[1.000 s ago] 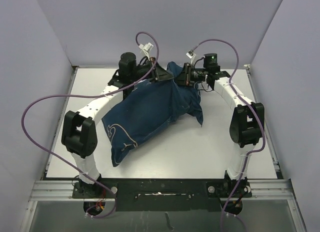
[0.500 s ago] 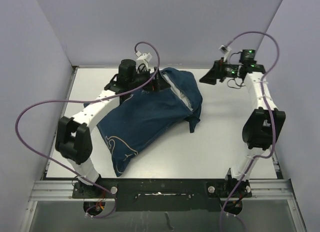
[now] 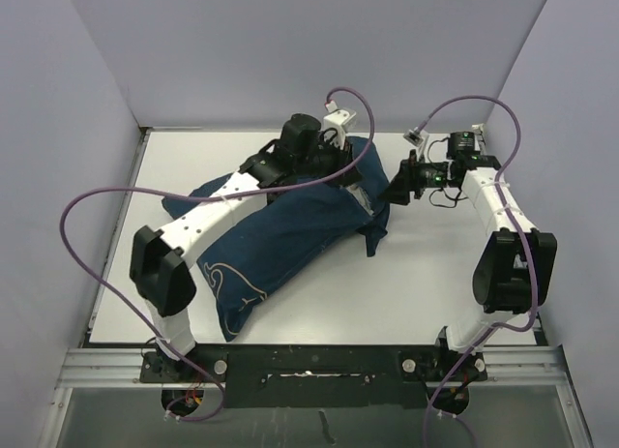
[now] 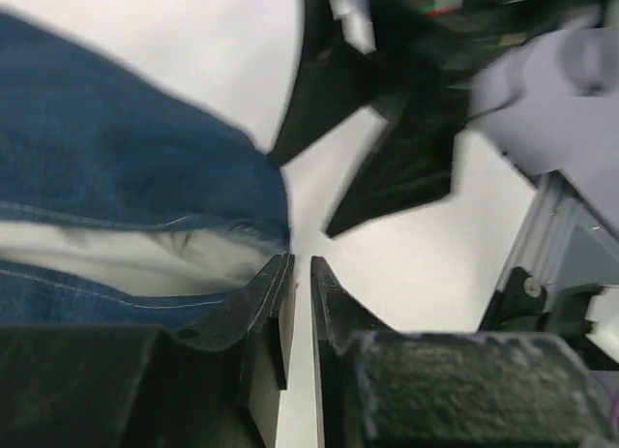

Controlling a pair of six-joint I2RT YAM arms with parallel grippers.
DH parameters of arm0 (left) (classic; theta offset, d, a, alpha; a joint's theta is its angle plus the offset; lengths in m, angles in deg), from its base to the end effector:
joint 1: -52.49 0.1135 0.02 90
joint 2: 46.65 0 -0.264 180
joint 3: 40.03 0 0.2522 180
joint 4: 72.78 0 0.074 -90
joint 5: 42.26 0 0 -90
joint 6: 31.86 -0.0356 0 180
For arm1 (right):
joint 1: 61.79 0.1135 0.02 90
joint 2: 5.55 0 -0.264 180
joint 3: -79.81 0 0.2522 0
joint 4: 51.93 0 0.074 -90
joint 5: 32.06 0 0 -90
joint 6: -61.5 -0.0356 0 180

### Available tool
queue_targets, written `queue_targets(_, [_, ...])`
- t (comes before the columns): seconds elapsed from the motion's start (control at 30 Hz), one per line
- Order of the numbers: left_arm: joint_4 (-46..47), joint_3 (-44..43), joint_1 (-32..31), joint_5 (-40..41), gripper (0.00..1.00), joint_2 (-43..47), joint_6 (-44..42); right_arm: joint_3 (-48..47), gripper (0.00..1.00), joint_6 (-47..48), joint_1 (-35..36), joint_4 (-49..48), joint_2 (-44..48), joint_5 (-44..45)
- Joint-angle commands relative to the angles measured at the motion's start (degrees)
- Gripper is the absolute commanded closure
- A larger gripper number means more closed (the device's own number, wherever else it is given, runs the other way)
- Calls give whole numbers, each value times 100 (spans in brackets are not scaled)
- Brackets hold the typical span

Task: Put the pillow into the pillowcase
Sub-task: Stuff the pillow into the pillowcase.

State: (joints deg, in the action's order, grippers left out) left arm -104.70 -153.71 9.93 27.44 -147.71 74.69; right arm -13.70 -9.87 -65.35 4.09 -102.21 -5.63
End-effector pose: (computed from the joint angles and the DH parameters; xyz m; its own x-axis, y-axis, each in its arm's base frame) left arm 0.2996 -0.2919 0.3922 -0.4828 0.0806 -0.8720 0.7699 0.5136 -0.3788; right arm 0.3498 0.0102 0.2847 -0.6746 -0.1005 -0.7313 -0.6816 0.4650 0.5649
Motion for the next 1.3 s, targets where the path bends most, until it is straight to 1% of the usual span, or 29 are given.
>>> queue_targets(0.0, [-123,-1,323,-103,90,-761,206,-248,39,416,604,141,407,261])
queue_targets(0.1, [10,-162,365,-398,90,-1136,355,-241,54,57,702,-146,305,769])
queue_targets(0.17, [51,-198,402,-502,90,-1322,425,-267,67,-212,727,-327,202,1122])
queue_targets(0.2, [102,-159,427,-505,90,-1383,474,-288,69,-279,749,-380,152,1270])
queue_targets(0.23, [157,-107,447,-510,91,-1429,520,-309,70,-315,783,-415,107,1450])
queue_targets(0.27, [207,-47,478,-509,91,-1476,558,-328,67,-320,826,-445,84,1594])
queue_targets(0.4, [552,300,579,-496,90,-1547,675,-335,52,-183,1020,-511,7,2077])
queue_targets(0.47, [820,433,629,-587,90,-1607,786,-348,51,-195,1095,-531,-81,2044])
queue_targets(0.53, [1105,528,645,-673,90,-1712,906,-425,54,-191,1210,-460,-188,1933])
queue_targets(0.57, [1297,577,649,-733,90,-1763,978,-460,59,-179,1281,-418,-228,1889])
queue_targets(0.6, [1469,624,645,-754,90,-1834,1055,-493,66,-162,1362,-379,-249,1847])
queue_targets(0.63, [1638,680,637,-768,90,-1908,1138,-528,74,-139,1413,-302,-263,1792])
queue_targets(0.67, [1802,736,640,-777,91,-1988,1223,-578,85,-135,1435,-241,-272,1696])
queue_targets(0.7, [1929,796,650,-731,92,-2107,1348,-636,97,-132,1428,-156,-265,1568])
queue_targets(0.73, [2069,843,667,-677,95,-2205,1463,-722,100,-108,1389,-31,-253,1423])
queue_targets(0.77, [2195,911,705,-571,100,-2294,1610,-850,100,-72,1328,118,-212,1176])
queue_targets(0.8, [2211,951,737,-365,100,-2377,1766,-1033,100,-63,1207,250,-148,807])
queue_targets(0.87, [1939,970,786,267,100,-2493,1994,-1349,100,-109,896,402,124,-422])
queue_targets(0.9, [1692,933,805,801,100,-2536,2078,-1518,100,-120,757,451,243,-1074])
queue_targets(0.97, [1243,784,845,1427,100,-2627,2280,-1808,100,-201,585,476,425,-2233])
queue_targets(1.0, [1145,741,865,1633,100,-2660,2373,-1931,100,-316,575,453,478,-2627])
queue_targets(1.07, [1104,639,896,1818,100,-2755,2494,-2077,100,-525,764,393,523,-2967])
queue_targets(1.1, [1112,573,918,1795,100,-2820,2534,-2091,100,-535,1065,388,533,-2863])
queue_targets(1.17, [1260,471,934,1580,100,-2947,2598,-1934,100,-642,1674,261,562,-2285])
queue_targets(1.27, [1947,637,922,1173,100,-2927,2577,-1367,100,-1007,2536,-95,512,-806])
